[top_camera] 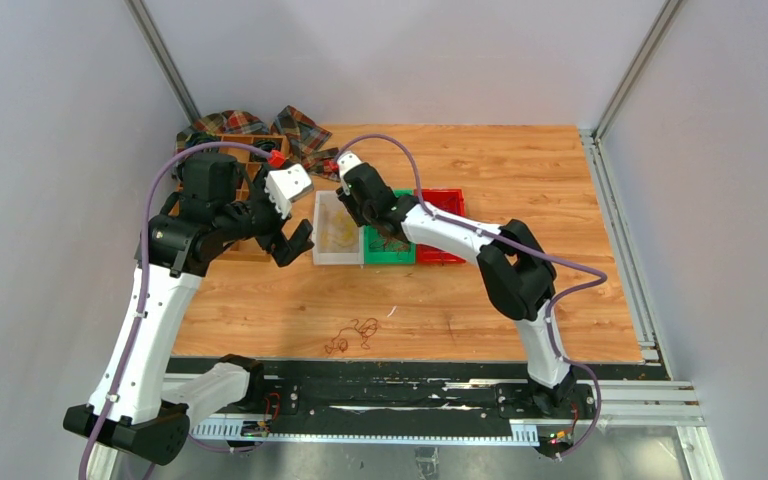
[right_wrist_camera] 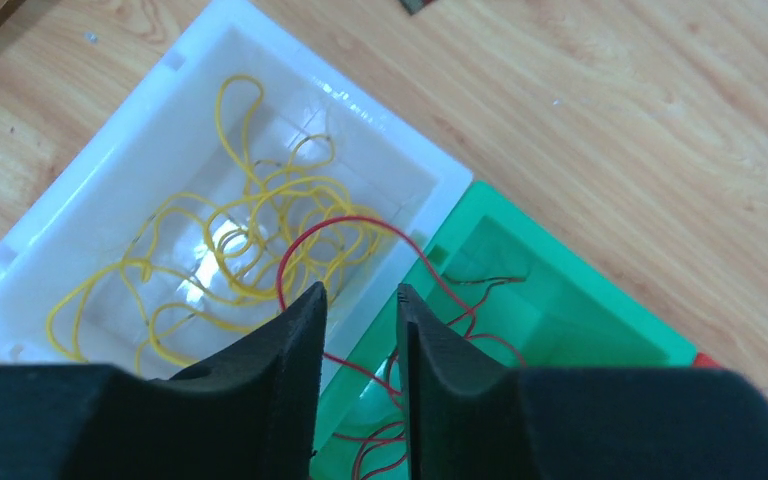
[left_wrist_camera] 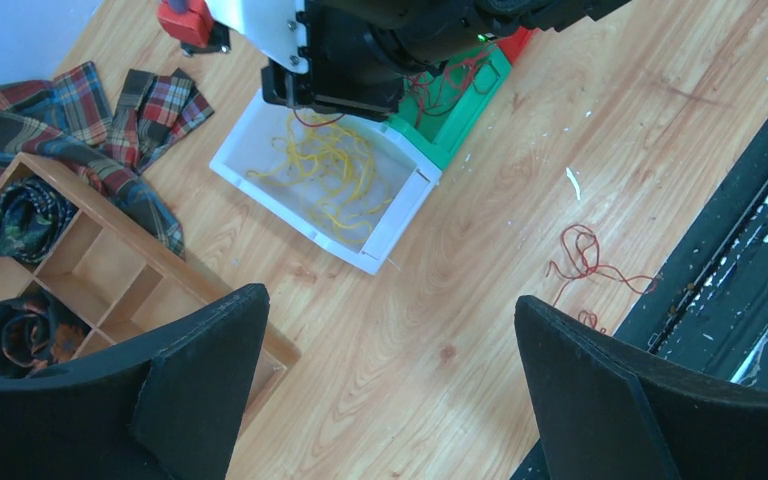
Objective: Untangle the cables
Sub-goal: Place the cable in the bin.
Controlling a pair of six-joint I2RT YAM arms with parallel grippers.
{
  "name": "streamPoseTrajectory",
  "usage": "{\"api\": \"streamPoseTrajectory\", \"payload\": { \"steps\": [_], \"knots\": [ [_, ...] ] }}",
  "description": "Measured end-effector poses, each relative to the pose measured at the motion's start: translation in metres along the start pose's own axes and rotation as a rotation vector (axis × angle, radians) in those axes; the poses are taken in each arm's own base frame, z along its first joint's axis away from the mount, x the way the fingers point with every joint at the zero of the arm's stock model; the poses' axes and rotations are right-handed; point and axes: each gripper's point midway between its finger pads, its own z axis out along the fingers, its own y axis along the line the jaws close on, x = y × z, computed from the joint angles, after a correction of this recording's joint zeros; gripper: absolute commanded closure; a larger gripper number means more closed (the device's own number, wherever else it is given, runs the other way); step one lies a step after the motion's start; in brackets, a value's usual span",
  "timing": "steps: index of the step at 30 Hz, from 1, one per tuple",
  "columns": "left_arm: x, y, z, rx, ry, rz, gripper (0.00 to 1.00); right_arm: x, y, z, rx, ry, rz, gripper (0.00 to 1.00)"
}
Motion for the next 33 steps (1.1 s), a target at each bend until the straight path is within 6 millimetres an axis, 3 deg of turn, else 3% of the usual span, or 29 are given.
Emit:
{"api": "streamPoseTrajectory", "payload": {
  "steps": [3,7,14,19,24,29,33],
  "knots": [
    [0.000,0.000,-0.001,0.000,0.000,0.001,0.02,0.009,0.004,-0.002,-0.018,0.018,-0.005,0.53],
    [0.001,0.000,-0.001,0.001,0.004,0.003,0.02,0.009,0.008,-0.004,-0.035,0.018,-0.011,0.51],
    [0.000,0.001,-0.003,-0.005,0.004,0.003,0.02,0.000,0.005,-0.011,-0.022,-0.002,-0.008,0.53],
    [-0.001,0.001,-0.004,-0.006,0.003,0.004,0.02,-0.016,0.000,-0.027,-0.006,-0.045,-0.012,0.55],
    [0.000,0.001,-0.004,-0.008,0.004,0.004,0.02,-0.033,0.021,-0.041,-0.057,-0.099,-0.046,0.62],
    [0.002,0.003,-0.006,-0.023,0.017,0.007,0.02,-0.013,0.043,-0.030,-0.092,-0.055,-0.081,0.64],
    [0.005,0.004,-0.006,-0.030,0.031,0.005,0.02,0.009,0.046,-0.014,-0.077,0.014,-0.107,0.64]
  ]
}}
